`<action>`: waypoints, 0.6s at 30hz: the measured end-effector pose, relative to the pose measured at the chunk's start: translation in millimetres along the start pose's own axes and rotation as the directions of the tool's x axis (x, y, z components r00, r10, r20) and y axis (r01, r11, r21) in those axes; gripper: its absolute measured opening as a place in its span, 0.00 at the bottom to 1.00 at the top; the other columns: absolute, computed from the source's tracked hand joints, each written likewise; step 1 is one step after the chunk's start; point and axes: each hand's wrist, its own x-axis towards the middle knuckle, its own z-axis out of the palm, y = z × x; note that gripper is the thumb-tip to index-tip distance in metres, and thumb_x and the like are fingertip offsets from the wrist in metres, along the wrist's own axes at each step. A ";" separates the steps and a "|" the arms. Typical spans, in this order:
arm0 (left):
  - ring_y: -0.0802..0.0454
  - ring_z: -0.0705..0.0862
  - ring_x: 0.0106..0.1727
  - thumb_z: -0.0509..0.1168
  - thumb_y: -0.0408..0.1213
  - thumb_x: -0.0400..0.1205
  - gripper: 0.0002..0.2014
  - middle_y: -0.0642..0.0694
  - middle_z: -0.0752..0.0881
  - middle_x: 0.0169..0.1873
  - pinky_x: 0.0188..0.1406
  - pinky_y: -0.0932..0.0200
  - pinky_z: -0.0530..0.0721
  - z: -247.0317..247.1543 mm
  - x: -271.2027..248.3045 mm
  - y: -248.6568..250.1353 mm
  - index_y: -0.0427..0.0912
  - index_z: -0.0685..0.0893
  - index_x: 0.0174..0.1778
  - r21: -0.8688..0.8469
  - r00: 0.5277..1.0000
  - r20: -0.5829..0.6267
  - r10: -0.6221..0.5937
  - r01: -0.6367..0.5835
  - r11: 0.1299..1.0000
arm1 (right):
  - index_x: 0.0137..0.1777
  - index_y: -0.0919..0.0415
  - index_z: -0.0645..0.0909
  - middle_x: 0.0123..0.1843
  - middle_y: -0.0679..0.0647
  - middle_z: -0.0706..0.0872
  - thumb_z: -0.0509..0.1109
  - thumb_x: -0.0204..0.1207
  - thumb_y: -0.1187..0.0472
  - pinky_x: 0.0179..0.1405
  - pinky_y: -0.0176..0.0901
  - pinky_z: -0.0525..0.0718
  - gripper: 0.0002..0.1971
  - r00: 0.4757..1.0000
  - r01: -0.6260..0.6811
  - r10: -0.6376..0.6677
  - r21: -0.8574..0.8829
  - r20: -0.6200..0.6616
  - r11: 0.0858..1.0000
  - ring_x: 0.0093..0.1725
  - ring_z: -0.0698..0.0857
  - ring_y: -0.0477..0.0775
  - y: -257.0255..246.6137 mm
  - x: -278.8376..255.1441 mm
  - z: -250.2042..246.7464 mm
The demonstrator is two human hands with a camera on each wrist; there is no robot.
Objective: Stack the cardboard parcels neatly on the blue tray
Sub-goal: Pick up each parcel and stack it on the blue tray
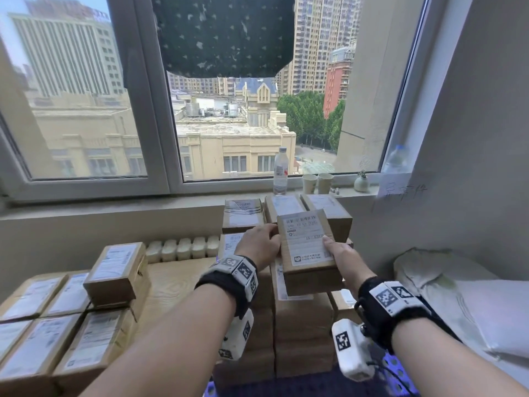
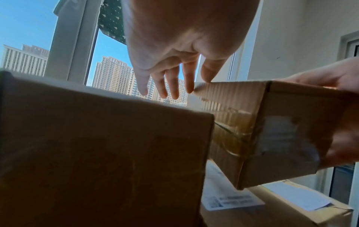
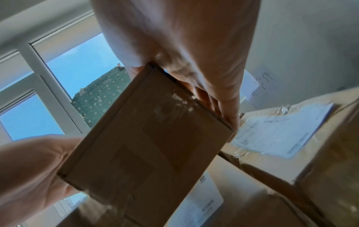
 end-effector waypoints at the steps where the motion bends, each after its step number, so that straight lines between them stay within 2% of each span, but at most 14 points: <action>1: 0.44 0.76 0.72 0.56 0.41 0.87 0.19 0.43 0.80 0.72 0.72 0.51 0.73 0.3 2.4 -1.3 0.45 0.79 0.73 0.003 1.000 -0.004 0.000 0.000 1.000 | 0.58 0.56 0.83 0.57 0.55 0.90 0.67 0.61 0.30 0.68 0.63 0.81 0.34 1.000 -0.016 0.016 -0.004 -0.001 1.000 0.59 0.87 0.60 -0.3 2.5 2.5; 3: 0.45 0.76 0.73 0.57 0.41 0.87 0.19 0.44 0.80 0.72 0.71 0.52 0.72 1.6 6.5 -4.3 0.45 0.78 0.73 0.011 1.000 0.000 -0.006 0.006 1.000 | 0.56 0.57 0.83 0.57 0.55 0.88 0.69 0.73 0.35 0.68 0.64 0.81 0.25 0.999 -0.039 0.039 -0.019 -0.015 0.999 0.61 0.86 0.61 -2.1 3.8 7.1; 5: 0.46 0.76 0.73 0.59 0.41 0.86 0.20 0.45 0.79 0.73 0.70 0.52 0.73 4.2 9.8 -7.4 0.46 0.77 0.74 0.045 1.000 0.025 -0.018 0.017 0.999 | 0.47 0.56 0.81 0.52 0.54 0.86 0.68 0.82 0.46 0.69 0.63 0.80 0.13 0.998 -0.066 0.065 -0.029 -0.018 0.997 0.61 0.85 0.62 -3.6 5.5 10.5; 7: 0.46 0.76 0.73 0.60 0.42 0.85 0.21 0.45 0.79 0.73 0.71 0.52 0.73 8.4 12.4 -9.7 0.46 0.77 0.74 0.083 0.999 0.035 -0.024 0.021 0.996 | 0.40 0.55 0.77 0.46 0.52 0.84 0.67 0.84 0.50 0.70 0.63 0.79 0.13 0.996 -0.087 0.087 -0.020 -0.010 0.996 0.60 0.85 0.63 -4.4 7.6 12.5; 10: 0.46 0.75 0.74 0.60 0.41 0.84 0.21 0.44 0.79 0.72 0.73 0.52 0.71 12.3 14.2 -10.7 0.45 0.77 0.74 0.114 0.999 0.032 -0.024 0.020 0.993 | 0.36 0.54 0.74 0.40 0.49 0.80 0.66 0.85 0.50 0.71 0.64 0.78 0.15 0.992 -0.128 0.128 -0.034 -0.008 0.991 0.61 0.84 0.64 -6.1 12.1 15.3; 12: 0.46 0.74 0.74 0.61 0.42 0.84 0.21 0.45 0.79 0.72 0.75 0.52 0.70 14.0 14.7 -10.9 0.46 0.77 0.74 0.114 0.999 0.024 -0.022 0.019 0.993 | 0.40 0.55 0.78 0.42 0.48 0.79 0.65 0.84 0.47 0.71 0.63 0.78 0.15 0.991 -0.132 0.132 -0.071 0.005 0.989 0.63 0.83 0.63 -3.0 19.2 17.1; 14: 0.46 0.75 0.73 0.62 0.42 0.83 0.21 0.45 0.80 0.71 0.74 0.53 0.70 15.4 15.4 -11.6 0.45 0.79 0.72 0.098 1.000 0.012 -0.022 0.021 0.995 | 0.54 0.60 0.83 0.46 0.51 0.83 0.63 0.84 0.43 0.70 0.61 0.79 0.20 0.991 -0.126 0.131 -0.111 0.037 0.986 0.62 0.84 0.62 0.3 24.8 18.3; 16: 0.47 0.76 0.72 0.63 0.41 0.83 0.19 0.45 0.81 0.70 0.73 0.54 0.70 16.9 15.8 -11.6 0.44 0.80 0.70 0.083 1.000 0.004 -0.026 0.026 0.996 | 0.64 0.63 0.82 0.52 0.55 0.86 0.62 0.84 0.42 0.69 0.59 0.81 0.25 0.985 -0.141 0.153 -0.151 0.075 0.978 0.60 0.84 0.61 2.8 30.9 19.2; 18: 0.47 0.75 0.72 0.63 0.41 0.82 0.20 0.44 0.81 0.70 0.74 0.53 0.69 18.1 16.3 -11.5 0.42 0.80 0.70 0.081 0.999 0.006 -0.033 0.033 0.996 | 0.66 0.66 0.81 0.59 0.59 0.86 0.61 0.84 0.43 0.69 0.58 0.80 0.26 0.986 -0.135 0.152 -0.195 0.074 0.971 0.63 0.84 0.64 3.5 31.9 21.2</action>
